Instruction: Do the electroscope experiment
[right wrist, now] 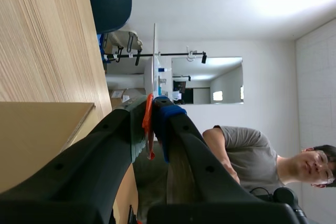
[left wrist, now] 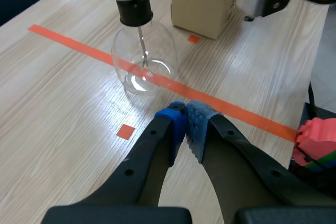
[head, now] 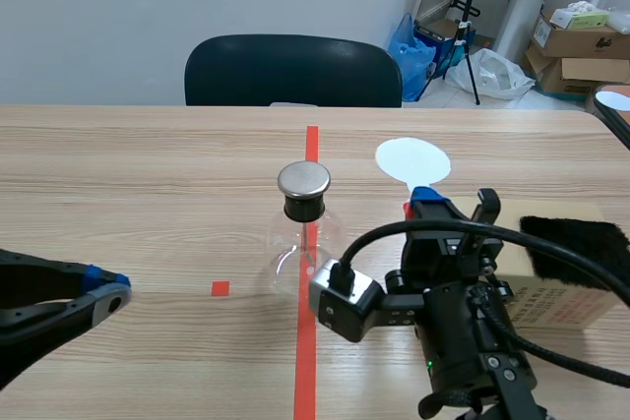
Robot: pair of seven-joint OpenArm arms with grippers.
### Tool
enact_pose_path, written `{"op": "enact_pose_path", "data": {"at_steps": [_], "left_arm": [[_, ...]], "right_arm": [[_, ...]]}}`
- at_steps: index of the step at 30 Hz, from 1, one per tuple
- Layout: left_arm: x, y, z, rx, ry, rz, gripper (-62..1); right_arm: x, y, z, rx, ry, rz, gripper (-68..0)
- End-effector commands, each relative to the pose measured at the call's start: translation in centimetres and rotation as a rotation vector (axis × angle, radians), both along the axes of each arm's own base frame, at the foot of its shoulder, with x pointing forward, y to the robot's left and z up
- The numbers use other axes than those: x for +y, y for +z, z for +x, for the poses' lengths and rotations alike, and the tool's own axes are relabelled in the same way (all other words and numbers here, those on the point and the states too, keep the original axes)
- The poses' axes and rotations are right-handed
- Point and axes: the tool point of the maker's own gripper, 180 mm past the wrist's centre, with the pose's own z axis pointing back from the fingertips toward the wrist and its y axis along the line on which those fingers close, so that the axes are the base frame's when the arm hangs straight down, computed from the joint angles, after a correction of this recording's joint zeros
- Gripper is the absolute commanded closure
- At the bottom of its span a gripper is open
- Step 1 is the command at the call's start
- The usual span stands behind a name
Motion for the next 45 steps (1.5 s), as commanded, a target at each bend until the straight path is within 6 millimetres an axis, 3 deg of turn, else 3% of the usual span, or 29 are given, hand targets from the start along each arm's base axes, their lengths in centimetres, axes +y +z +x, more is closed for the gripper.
{"op": "enact_pose_path", "data": {"at_steps": [1, 11, 21, 35, 45], "left_arm": [[-0.3, 0.4, 1.1, -0.019, 0.007, -0.038, -2.5], [-1.3, -3.9, 5.6, -0.001, 0.016, -0.019, -2.7], [-2.7, -6.9, 7.5, 0.006, 0.024, -0.004, -2.7], [-5.4, -8.2, 7.6, -0.013, 0.046, -0.016, -2.7], [-6.4, -7.7, 8.8, -0.055, 0.055, -0.004, -2.7]], "right_arm": [[0.0, 1.2, 0.7, -0.047, 0.012, -0.004, -1.0], [1.0, 0.8, 0.8, -0.029, 0.056, -0.022, -1.0], [0.9, 0.5, 0.8, -0.013, 0.051, -0.028, -1.0], [0.9, 0.6, 0.7, -0.017, 0.051, -0.026, -1.0], [0.9, 1.1, 0.9, -0.03, 0.05, -0.021, -1.0]]}}
